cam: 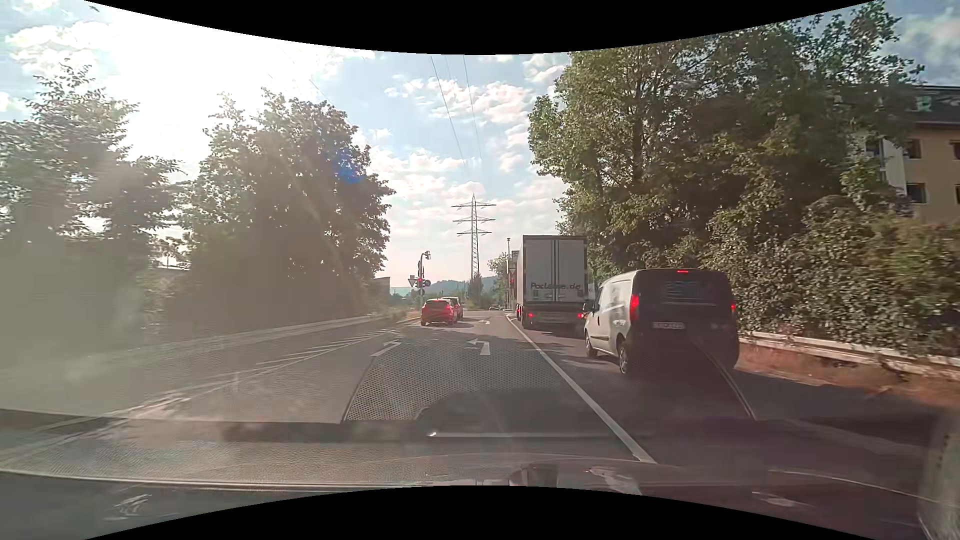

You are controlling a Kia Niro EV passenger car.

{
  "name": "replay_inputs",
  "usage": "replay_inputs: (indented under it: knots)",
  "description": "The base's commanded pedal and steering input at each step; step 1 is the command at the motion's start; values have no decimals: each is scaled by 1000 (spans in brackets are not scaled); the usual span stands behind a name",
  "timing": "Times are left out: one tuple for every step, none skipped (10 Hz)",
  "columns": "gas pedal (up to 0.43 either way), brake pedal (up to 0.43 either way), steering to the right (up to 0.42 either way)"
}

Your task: Follow the waypoints while adhering to traffic rules and regulations

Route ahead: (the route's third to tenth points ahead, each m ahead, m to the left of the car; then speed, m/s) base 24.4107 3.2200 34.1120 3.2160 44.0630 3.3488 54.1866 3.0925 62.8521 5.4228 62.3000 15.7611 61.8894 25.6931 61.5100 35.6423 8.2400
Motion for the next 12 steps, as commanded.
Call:
replay_inputs:
  knots:
    - [28, 0, -20]
    - [28, 0, -16]
    - [28, 0, -14]
    - [28, 0, -10]
    - [28, 0, -7]
    - [28, 0, -5]
    - [28, 0, -5]
    - [28, 0, -5]
    - [28, 0, -5]
    - [28, 0, -5]
    - [8, 0, -5]
    - [0, 0, -3]
